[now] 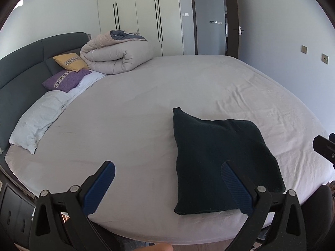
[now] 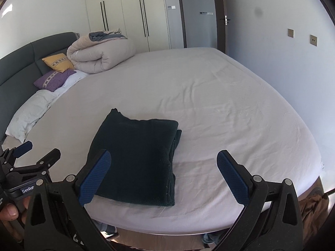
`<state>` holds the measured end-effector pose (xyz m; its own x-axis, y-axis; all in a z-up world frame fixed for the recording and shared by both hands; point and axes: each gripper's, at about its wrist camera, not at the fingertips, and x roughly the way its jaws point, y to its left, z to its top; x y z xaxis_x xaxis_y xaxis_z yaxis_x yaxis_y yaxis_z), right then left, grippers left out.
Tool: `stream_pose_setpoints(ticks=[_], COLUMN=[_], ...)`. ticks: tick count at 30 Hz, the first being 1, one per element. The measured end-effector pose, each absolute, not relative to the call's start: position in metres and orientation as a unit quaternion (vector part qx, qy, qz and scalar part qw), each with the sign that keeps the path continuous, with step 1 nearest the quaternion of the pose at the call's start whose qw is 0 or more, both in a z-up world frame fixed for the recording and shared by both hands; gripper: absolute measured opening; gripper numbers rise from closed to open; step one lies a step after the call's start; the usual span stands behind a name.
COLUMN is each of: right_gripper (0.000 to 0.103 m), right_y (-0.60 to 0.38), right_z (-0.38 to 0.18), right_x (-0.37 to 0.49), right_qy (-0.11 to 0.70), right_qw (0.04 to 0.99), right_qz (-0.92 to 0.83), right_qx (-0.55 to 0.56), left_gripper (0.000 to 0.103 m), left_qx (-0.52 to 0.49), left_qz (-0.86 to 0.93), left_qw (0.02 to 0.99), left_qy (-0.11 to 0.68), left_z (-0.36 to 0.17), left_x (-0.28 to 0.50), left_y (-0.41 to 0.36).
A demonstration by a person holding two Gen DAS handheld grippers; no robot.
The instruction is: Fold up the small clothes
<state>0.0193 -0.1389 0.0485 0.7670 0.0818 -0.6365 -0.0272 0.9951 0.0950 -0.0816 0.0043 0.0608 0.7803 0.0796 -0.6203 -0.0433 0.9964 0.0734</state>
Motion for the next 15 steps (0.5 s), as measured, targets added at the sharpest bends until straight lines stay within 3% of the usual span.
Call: stream_pose_setpoints(ticks=[15], right_gripper=[0.103], right_y=[-0.125], right_z=[0.025], right_x=[0.038], right_qy=[0.381], right_qw=[0.923], right_qz=[0.035], right_qx=[0.045], left_gripper=[0.103], left_qx=[0.005], left_qz=[0.025], left_qw=[0.930], left_qy=[0.366], left_z=[0.050], left_x=[-0.071], left_y=[0.016])
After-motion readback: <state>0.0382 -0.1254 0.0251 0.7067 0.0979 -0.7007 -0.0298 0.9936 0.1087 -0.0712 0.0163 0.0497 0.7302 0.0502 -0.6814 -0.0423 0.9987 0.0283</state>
